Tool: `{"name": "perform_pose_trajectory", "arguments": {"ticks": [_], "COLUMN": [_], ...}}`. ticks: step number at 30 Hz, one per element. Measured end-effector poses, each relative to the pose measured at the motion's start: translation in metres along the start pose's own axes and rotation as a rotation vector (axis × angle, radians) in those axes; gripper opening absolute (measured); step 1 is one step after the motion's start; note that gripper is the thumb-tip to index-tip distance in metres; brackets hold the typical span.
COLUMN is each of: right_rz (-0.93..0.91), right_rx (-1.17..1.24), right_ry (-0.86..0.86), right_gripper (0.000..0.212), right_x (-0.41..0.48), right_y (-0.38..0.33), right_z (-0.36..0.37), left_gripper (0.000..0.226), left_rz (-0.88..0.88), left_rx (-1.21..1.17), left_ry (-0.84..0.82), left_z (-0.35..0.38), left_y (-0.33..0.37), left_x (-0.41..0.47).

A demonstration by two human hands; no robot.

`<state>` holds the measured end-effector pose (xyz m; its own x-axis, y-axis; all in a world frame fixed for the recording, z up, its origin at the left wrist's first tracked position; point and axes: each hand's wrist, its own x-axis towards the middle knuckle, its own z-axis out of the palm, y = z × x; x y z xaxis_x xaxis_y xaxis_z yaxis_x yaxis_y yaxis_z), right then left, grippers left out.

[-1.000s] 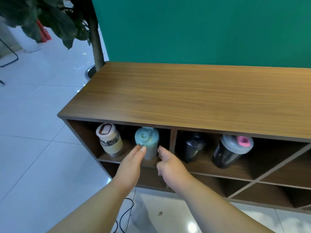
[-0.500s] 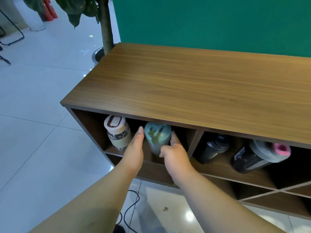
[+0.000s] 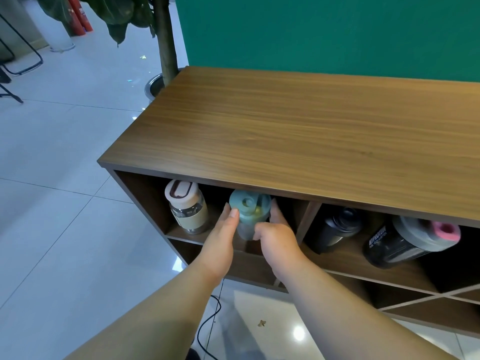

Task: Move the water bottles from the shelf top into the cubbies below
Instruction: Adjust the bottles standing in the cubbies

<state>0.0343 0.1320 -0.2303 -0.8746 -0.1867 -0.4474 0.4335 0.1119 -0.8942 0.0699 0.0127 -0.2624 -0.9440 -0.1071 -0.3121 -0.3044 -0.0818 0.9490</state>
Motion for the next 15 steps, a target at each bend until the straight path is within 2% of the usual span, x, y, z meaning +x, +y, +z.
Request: {"name": "perform_pose_trajectory", "arguments": {"ticks": [1, 2, 6, 7, 13, 15], "right_rz": [-0.003, -0.005, 0.021, 0.016, 0.045, 0.017], "right_rx": [-0.007, -0.018, -0.044, -0.049, -0.069, -0.081], "right_ry": [0.0, 0.004, 0.019, 0.023, 0.05, 0.03], "right_gripper": [0.092, 0.091, 0.089, 0.089, 0.096, 0.095], "right_x": [0.001, 0.004, 0.012, 0.012, 0.007, 0.002], "right_y": [-0.001, -0.002, -0.003, -0.003, -0.003, -0.001], "right_z": [0.0, 0.0, -0.001, -0.001, 0.001, 0.001], "left_gripper": [0.047, 0.035, 0.023, 0.027, 0.085, 0.091], "left_rz": [0.006, 0.012, 0.004, 0.013, 0.003, 0.001], "left_rx": [0.012, 0.022, 0.063, 0.065, 0.015, 0.004], "left_ry": [-0.003, 0.006, 0.019, 0.032, 0.104, 0.101], "left_z": [0.002, 0.004, 0.006, 0.007, 0.006, 0.007], "left_y": [0.001, 0.001, 0.004, 0.003, -0.001, 0.001], "left_x": [-0.002, -0.003, -0.005, -0.004, 0.006, 0.008]}}
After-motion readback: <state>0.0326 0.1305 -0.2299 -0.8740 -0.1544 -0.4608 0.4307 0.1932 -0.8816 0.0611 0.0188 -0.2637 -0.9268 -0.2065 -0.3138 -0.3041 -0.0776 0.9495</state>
